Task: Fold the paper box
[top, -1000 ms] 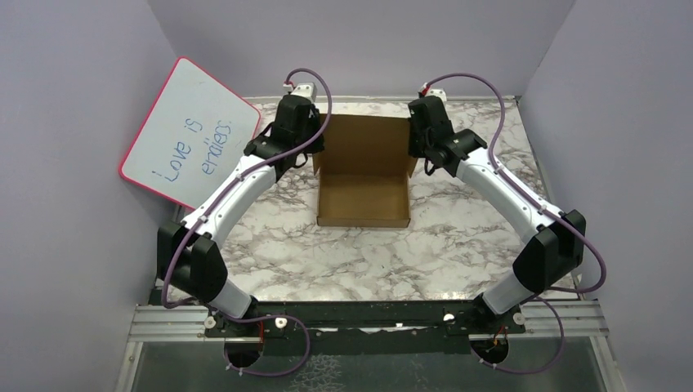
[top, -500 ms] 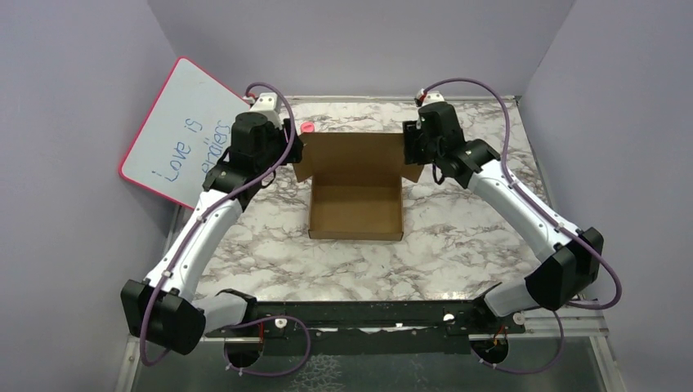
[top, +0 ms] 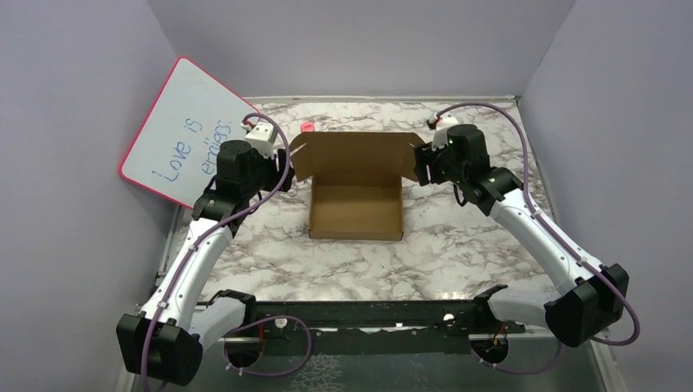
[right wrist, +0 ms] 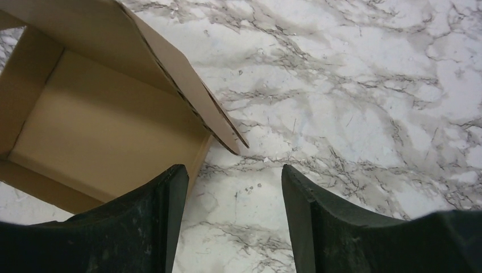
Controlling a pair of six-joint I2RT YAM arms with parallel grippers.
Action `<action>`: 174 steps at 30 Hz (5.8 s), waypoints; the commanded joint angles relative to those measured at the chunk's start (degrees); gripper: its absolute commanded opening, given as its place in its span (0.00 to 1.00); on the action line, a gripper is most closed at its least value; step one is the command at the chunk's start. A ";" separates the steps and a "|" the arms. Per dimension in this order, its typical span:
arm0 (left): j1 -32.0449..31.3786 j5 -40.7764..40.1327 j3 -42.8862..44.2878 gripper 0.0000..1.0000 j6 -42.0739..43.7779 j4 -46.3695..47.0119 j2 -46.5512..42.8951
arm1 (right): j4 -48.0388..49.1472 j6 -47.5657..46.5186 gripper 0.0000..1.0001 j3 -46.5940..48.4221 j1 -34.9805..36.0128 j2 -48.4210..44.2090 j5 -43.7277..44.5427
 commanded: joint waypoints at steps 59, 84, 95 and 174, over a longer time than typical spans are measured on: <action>-4.63 0.05 -9.53 0.07 -20.87 30.54 7.15 | 35.73 15.75 0.02 -16.82 -2.62 -1.50 -13.91; -18.72 -38.91 -6.65 0.15 -4.13 42.40 16.59 | 51.82 1.14 0.06 -17.80 5.80 5.49 15.24; -19.17 -41.36 -1.97 0.15 -8.35 44.47 23.66 | 49.29 8.04 0.06 -11.30 6.34 11.82 24.93; -25.44 -45.54 -13.98 0.45 -29.22 42.33 21.05 | 39.27 27.25 0.58 -19.52 15.25 13.46 37.41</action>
